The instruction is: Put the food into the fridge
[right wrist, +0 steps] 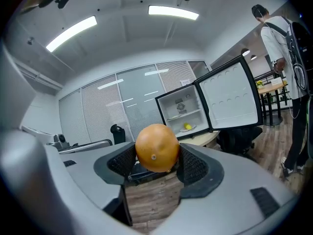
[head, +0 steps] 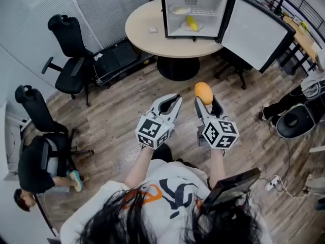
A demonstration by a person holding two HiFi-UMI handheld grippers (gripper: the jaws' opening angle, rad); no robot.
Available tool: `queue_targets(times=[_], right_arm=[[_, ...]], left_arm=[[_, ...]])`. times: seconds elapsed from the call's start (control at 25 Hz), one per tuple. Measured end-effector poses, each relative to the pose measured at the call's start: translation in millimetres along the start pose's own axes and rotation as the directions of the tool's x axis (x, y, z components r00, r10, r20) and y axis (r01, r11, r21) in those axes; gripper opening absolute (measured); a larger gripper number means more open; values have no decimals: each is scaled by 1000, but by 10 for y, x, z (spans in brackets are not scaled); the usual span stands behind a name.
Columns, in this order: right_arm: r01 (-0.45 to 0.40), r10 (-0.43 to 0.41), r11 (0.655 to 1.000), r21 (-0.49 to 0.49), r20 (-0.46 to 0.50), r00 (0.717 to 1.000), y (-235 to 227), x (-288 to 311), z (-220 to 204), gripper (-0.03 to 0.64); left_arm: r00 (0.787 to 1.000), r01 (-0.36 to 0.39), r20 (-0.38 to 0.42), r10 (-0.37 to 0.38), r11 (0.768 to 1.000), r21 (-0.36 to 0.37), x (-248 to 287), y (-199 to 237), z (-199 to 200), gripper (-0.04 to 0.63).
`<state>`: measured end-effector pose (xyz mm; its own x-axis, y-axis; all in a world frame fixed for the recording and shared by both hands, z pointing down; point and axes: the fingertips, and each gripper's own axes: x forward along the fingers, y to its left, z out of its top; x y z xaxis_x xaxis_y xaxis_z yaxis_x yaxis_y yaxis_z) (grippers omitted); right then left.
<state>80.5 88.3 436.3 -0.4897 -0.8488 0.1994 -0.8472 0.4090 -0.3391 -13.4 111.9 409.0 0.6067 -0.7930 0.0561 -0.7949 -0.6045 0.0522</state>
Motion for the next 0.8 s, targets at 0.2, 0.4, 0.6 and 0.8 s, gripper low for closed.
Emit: queue_targets(times=[0.2, 0.4, 0.6, 0.8], right_arm=[[-6, 7, 1000, 12, -6, 1000, -95, 49, -17, 285], [-7, 7, 1000, 13, -7, 1000, -186, 199, 42, 285], [0, 0, 1000, 7, -8, 1000, -290, 420, 112, 285], [19, -19, 1000, 12, -17, 1000, -427, 798, 176, 285]], left_arm=[[1000, 2, -17, -2, 1000, 10, 92, -3, -31, 17], [1000, 7, -27, -7, 1000, 15, 253, 78, -17, 17], [999, 20, -33, -19, 1000, 23, 465, 213, -3, 17], [998, 40, -47, -39, 999, 27, 755, 516, -31, 18]])
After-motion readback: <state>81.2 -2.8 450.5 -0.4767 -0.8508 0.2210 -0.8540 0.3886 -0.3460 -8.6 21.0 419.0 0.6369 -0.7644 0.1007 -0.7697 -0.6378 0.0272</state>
